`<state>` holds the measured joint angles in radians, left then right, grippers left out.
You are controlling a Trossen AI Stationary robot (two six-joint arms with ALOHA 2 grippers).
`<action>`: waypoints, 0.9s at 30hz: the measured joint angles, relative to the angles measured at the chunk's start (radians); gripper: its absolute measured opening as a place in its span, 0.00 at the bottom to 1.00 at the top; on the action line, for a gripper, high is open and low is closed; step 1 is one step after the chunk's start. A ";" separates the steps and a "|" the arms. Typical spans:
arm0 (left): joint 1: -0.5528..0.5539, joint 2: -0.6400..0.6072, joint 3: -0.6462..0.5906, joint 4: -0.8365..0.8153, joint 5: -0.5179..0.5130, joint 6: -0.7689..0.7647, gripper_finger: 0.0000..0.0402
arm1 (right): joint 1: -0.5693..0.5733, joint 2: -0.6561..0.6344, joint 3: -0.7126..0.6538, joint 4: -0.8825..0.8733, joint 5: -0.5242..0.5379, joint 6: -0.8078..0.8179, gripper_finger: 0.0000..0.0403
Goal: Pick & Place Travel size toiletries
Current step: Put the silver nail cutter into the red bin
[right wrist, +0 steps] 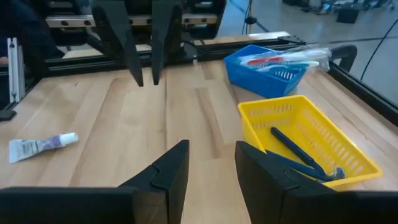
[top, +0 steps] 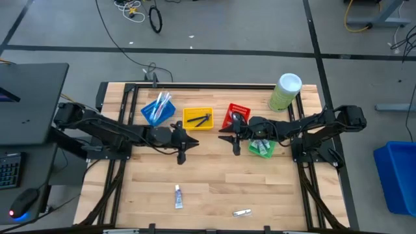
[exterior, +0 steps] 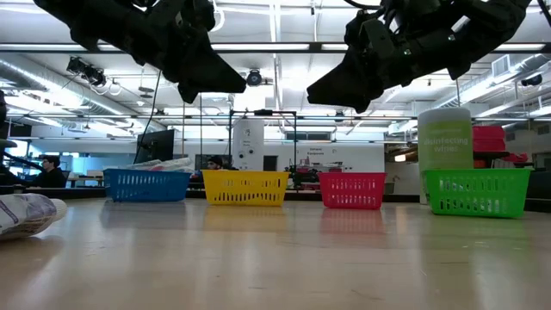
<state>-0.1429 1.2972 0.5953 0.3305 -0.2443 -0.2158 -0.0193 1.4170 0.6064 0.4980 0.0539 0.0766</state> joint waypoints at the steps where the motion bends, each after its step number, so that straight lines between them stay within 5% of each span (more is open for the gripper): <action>1: -0.002 0.000 0.000 0.000 -0.001 -0.013 0.14 | 0.000 0.000 0.000 0.000 0.001 0.003 0.34; 9: -0.009 0.000 0.000 0.002 -0.002 -0.079 0.14 | 0.000 0.000 0.000 0.018 0.101 0.010 0.32; 15: -0.058 0.000 0.000 0.008 -0.001 -0.044 0.14 | 0.006 0.000 0.000 -0.026 -0.160 -0.011 0.32; 27: -0.096 -0.002 0.000 0.036 -0.012 -0.035 0.14 | 0.076 0.000 0.000 -0.151 -0.186 -0.209 0.31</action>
<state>-0.2394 1.2957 0.5953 0.3664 -0.2561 -0.2504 0.0567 1.4170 0.6064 0.3471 -0.1322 -0.1322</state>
